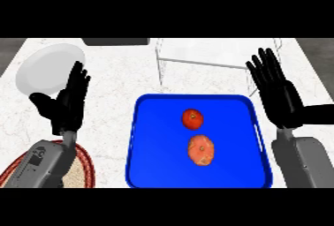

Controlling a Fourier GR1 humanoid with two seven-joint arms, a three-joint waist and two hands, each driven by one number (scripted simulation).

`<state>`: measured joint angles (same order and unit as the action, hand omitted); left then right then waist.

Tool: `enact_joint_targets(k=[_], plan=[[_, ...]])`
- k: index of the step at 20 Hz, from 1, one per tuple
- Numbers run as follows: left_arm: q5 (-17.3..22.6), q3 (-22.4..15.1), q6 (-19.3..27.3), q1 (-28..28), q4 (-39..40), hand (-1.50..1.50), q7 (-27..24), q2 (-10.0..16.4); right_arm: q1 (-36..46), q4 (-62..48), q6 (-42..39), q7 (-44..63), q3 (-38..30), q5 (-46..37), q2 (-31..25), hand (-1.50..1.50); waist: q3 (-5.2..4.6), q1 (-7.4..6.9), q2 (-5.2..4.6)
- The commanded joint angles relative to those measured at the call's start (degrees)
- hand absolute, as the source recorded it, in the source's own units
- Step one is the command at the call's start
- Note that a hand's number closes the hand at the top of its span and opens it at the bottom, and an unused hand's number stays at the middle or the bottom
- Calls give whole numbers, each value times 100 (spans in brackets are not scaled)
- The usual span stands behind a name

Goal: Pick the tomato from the tray and place it in the tiered shelf

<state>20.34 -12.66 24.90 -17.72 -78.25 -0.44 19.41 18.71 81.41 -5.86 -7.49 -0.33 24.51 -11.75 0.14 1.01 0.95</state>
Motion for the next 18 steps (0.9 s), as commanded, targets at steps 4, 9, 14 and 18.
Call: enact_joint_targets(k=[4, 9, 14, 18], plan=[[-334, 76, 1, 271, -586, 0, 113, 416, 718, -405, 1634, 449, 559, -1487, 390, 150, -18, -249, -83], [-347, -106, -15, 591, -913, 0, 302, 431, 501, -913, 3489, 780, 105, -1905, 1045, -150, -8, -248, -73], [-661, 5, 107, 1170, -1681, 0, 709, 418, 190, 424, 2620, 913, 660, -1901, 709, -150, -13, -108, -76], [-520, 153, -114, 1304, -1418, 0, 262, 468, 540, 788, 2042, 2417, 1232, -2348, -186, -150, -26, -81, -54]])
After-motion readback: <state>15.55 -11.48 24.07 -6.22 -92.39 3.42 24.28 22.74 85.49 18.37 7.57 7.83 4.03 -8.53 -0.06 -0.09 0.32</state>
